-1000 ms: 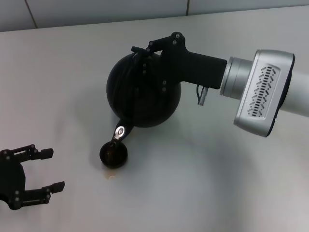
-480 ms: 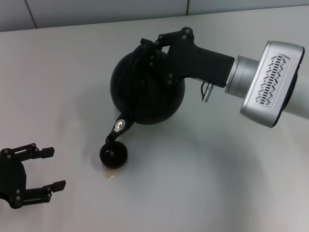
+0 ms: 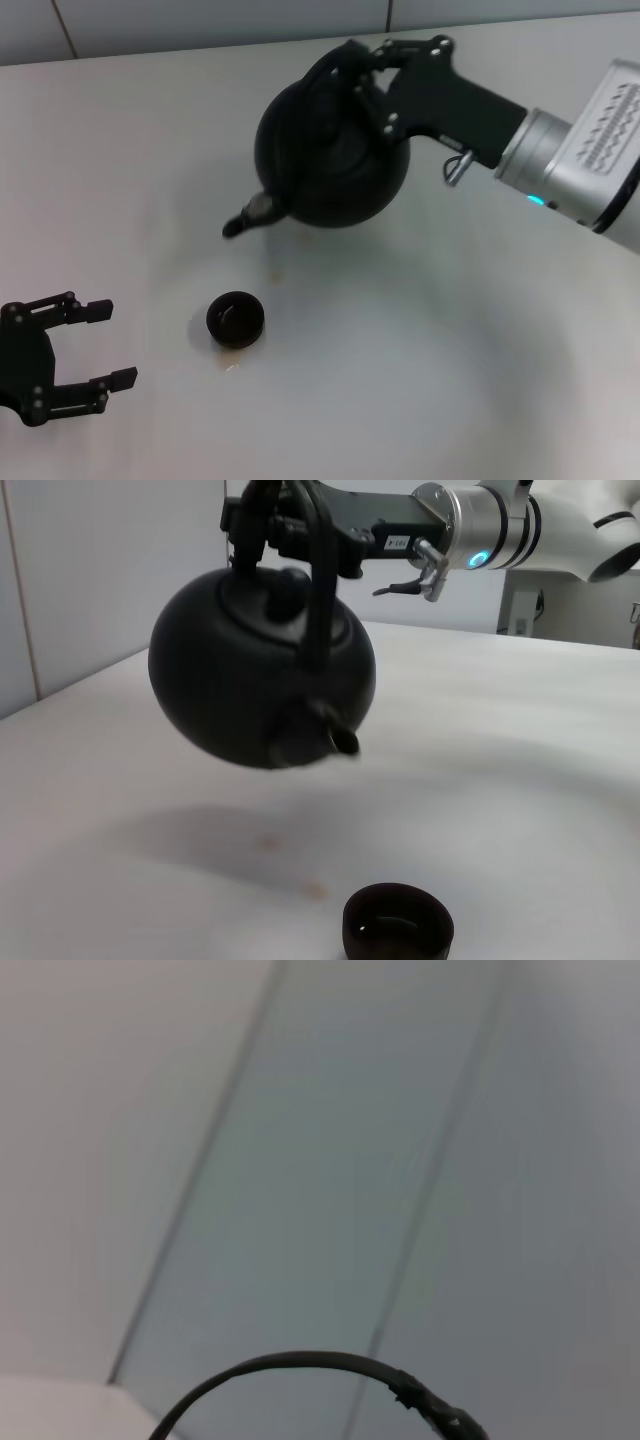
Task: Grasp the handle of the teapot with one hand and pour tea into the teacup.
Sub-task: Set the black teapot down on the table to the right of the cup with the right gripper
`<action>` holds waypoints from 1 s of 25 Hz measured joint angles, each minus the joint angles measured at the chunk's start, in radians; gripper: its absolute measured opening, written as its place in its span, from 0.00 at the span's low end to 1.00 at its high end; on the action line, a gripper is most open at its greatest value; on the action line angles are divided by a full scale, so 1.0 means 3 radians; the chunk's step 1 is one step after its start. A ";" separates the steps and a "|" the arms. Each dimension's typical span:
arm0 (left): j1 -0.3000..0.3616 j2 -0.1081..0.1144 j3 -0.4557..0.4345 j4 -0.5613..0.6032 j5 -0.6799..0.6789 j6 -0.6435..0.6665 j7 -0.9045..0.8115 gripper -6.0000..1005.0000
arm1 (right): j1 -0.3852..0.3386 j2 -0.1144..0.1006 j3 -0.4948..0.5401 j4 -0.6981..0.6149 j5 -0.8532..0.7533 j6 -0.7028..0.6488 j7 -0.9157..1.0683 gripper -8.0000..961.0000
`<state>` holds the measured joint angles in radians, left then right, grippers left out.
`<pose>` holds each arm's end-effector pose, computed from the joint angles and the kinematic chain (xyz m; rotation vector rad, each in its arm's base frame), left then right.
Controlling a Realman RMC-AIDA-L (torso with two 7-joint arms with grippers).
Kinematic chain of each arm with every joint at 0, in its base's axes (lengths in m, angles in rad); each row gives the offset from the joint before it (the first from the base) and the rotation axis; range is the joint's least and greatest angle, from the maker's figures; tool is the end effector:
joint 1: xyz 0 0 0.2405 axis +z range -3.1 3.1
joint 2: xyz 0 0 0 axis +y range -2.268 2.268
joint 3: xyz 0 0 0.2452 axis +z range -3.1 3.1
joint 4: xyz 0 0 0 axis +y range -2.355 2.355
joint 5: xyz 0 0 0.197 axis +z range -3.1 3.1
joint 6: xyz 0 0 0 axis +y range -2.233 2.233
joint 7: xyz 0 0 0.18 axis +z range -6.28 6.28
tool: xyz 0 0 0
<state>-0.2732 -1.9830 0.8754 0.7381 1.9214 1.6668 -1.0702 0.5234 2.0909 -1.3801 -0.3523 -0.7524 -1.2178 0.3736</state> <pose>-0.2943 0.2546 -0.0017 -2.8272 -0.2953 -0.5042 0.1915 0.3684 -0.0457 -2.1671 -0.0352 0.8382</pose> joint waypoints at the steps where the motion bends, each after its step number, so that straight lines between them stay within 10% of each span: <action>1: 0.0000 -0.0001 -0.0001 0.0000 0.0000 0.0000 -0.0006 0.79 | -0.0015 0.0000 0.0007 0.0027 0.0097 0.0000 0.0060 0.10; 25: -0.0063 -0.0041 -0.0004 0.0005 0.0002 0.0008 -0.0017 0.79 | -0.0124 -0.0017 0.0239 0.0449 0.0726 0.0464 0.0976 0.10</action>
<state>-0.2919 -1.9953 0.8743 0.7395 1.9221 1.6692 -1.0754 0.4863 2.0857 -1.3085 -0.2176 -0.5347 -1.0784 0.6664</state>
